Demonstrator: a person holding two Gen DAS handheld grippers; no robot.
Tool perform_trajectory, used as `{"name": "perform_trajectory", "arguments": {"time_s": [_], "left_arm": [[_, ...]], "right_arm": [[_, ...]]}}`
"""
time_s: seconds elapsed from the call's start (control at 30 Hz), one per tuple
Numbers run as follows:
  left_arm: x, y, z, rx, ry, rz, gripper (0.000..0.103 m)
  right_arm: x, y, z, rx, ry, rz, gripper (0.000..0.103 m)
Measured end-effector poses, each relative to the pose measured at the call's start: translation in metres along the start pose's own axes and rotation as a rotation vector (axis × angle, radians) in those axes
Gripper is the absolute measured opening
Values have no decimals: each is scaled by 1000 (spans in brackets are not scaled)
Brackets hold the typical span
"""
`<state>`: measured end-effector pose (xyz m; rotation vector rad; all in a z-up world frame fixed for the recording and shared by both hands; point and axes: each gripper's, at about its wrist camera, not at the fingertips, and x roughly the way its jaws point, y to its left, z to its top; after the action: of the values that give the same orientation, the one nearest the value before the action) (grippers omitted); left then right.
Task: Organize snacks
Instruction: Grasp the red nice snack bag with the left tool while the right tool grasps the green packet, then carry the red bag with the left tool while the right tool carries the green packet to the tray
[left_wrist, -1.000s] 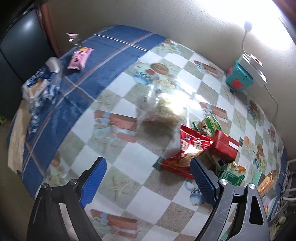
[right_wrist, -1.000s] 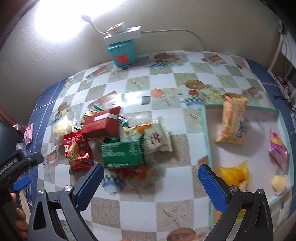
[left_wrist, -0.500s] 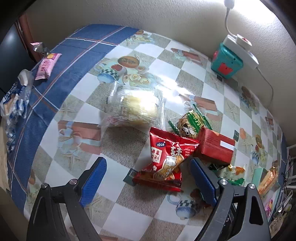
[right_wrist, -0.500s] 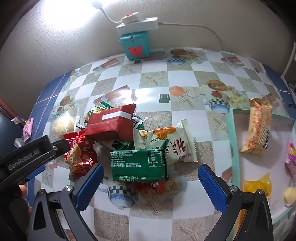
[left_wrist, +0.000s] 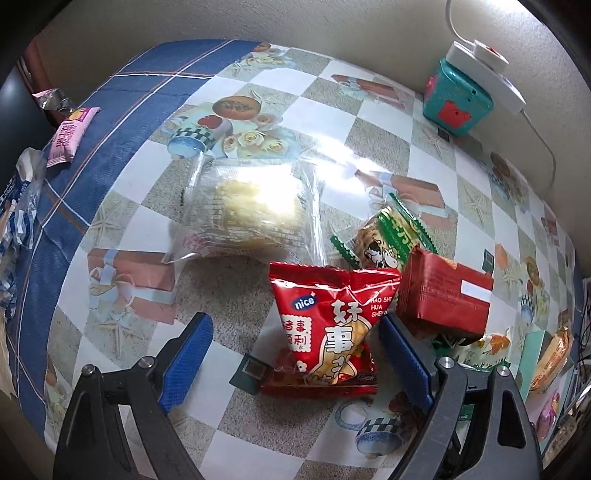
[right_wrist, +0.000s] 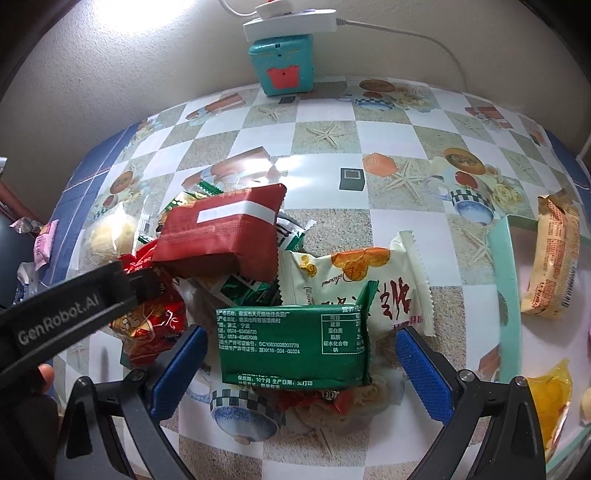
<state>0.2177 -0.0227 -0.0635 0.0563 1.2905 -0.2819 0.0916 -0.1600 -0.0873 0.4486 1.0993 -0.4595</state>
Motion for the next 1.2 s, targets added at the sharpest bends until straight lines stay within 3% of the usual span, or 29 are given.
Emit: {"name": "perform_trajectory", "arguments": {"time_s": [0.2,0.27,0.3,0.4,0.47,0.97,1.2], "left_arm": [[2,-4,-1,8,9,-2,86],[1,-4,-2,8,11,-5,72],[1,-4,-2,7,12,-5,69],[1,-5,-3,10,14,-9,59],[0,-6,-4,12,16,-23,45],[-24,-10,-5,-10,-23,58,39],[-40,5,14,-107,-17,108,37]], "right_arm": [[-3,0,0,2,-12,-16,89],[-5,-1,0,-1,-16,-14,82],[-6,-1,1,-3,-17,-13,77],[-8,-2,0,-3,-13,-5,75],[-8,-2,0,-6,-10,-4,74],[-37,-19,10,-3,-40,19,73],[-51,-21,30,-25,-38,49,73]]}}
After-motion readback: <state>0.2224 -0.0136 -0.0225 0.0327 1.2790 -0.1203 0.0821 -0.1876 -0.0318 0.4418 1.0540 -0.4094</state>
